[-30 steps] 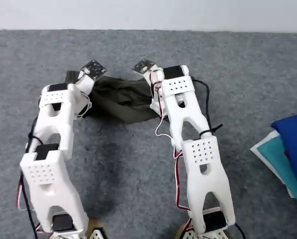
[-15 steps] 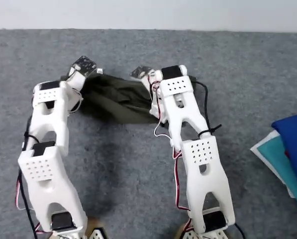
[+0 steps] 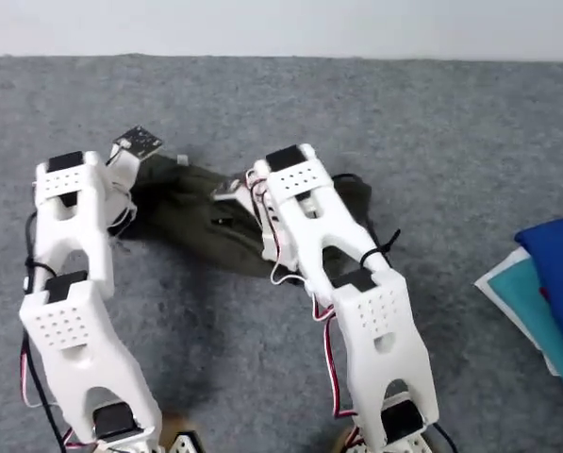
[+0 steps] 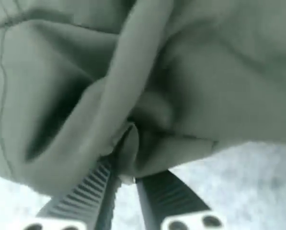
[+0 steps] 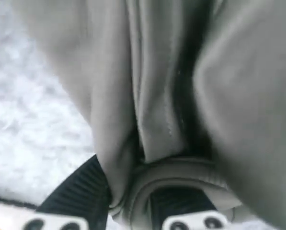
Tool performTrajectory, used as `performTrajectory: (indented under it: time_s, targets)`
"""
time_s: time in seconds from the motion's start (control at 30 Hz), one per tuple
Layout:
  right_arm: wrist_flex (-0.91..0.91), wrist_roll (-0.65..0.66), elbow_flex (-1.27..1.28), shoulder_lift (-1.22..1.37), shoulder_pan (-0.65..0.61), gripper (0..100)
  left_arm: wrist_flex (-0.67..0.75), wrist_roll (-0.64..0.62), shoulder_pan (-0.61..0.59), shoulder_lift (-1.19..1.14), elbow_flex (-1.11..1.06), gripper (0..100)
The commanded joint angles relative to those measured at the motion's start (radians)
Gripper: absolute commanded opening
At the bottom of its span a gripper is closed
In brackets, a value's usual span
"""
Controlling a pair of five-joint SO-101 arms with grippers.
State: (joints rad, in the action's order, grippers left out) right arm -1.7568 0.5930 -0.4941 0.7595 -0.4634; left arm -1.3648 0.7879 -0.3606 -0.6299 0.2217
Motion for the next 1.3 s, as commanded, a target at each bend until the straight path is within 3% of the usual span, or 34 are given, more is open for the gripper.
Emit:
performTrajectory:
  time_s: [0.0, 0.33, 0.47, 0.57, 0.7, 0.77, 1.03, 1.27]
  targets:
    - [-0.039, 0.049, 0.104, -0.137, 0.004, 0.9, -0.091, 0.068, -0.095, 0.098, 0.012, 1]
    - [0.088, 0.180, 0.618, -0.444, 0.077, 0.9, -0.163, 0.230, -0.319, 0.118, -0.056, 1]
    - [0.140, 0.169, 0.773, -0.541, 0.033, 1.4, -0.161, 0.255, -0.356, 0.120, -0.110, 1]
    - [0.137, 0.087, 0.776, -0.618, -0.012, 10.7, -0.161, 0.249, -0.359, 0.120, -0.076, 1]
    - [0.140, 0.023, 0.773, -0.714, -0.056, 28.7, -0.161, 0.206, -0.338, 0.120, 0.035, 1]
    - [0.136, 0.025, 0.772, -0.753, -0.067, 32.7, -0.161, 0.150, -0.319, 0.120, 0.113, 1]
    - [0.114, 0.017, 0.657, -0.900, 0.053, 27.0, -0.164, 0.035, -0.203, 0.118, 0.398, 2]
    - [0.114, 0.017, 0.560, -0.858, 0.154, 26.6, -0.290, 0.028, -0.074, 0.117, 0.360, 2]
